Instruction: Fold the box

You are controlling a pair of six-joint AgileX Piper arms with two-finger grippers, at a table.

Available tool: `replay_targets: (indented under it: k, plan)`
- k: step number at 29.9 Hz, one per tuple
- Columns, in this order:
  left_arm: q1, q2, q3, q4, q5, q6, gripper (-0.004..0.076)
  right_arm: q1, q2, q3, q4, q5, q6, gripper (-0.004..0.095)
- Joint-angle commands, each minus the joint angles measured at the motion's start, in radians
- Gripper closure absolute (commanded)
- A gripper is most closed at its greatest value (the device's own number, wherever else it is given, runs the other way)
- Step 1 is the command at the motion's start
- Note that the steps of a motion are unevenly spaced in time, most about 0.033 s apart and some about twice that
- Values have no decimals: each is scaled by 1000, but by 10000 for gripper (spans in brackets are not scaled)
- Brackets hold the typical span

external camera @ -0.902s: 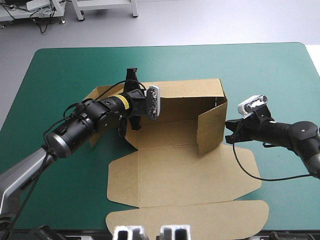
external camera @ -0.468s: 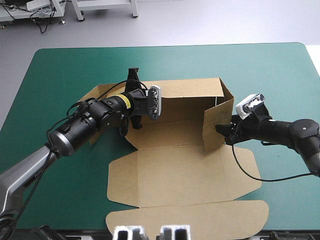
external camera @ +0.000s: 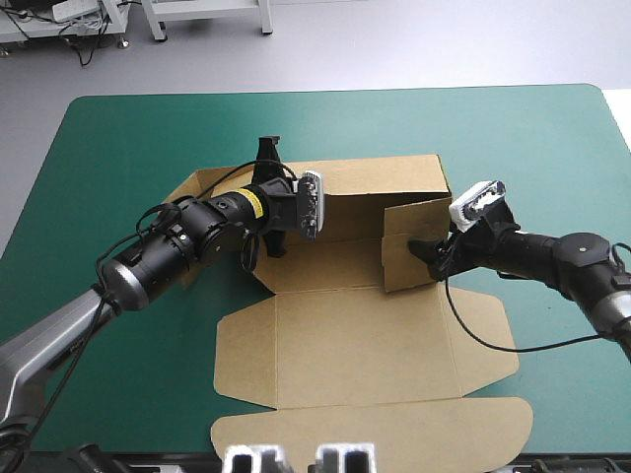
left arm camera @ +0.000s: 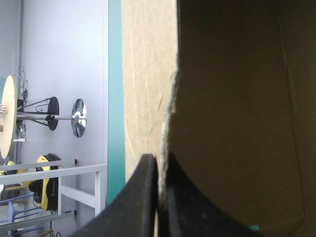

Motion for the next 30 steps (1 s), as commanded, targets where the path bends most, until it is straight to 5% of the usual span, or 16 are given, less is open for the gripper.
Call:
replay_targets:
  k: [1,9,17,19,27,30]
  plan:
    - [-19,-15,-19,-44,-16,-71,734,54,-22,-32,59,-167,43,189]
    - [-21,-15,-19,-107,-19,-142,734,139,-20,-32,38,-256,81,328]
    - [-21,-15,-23,-126,56,-136,707,148,-20,-32,20,-274,81,844]
    - [-21,-19,-24,-126,68,-136,648,148,-20,-32,20,-284,81,924]
    - [-21,-61,-34,-130,102,-113,225,148,-20,-32,17,-329,89,927]
    - [-21,-78,-36,-130,121,-113,140,148,-20,-32,17,-348,100,928]
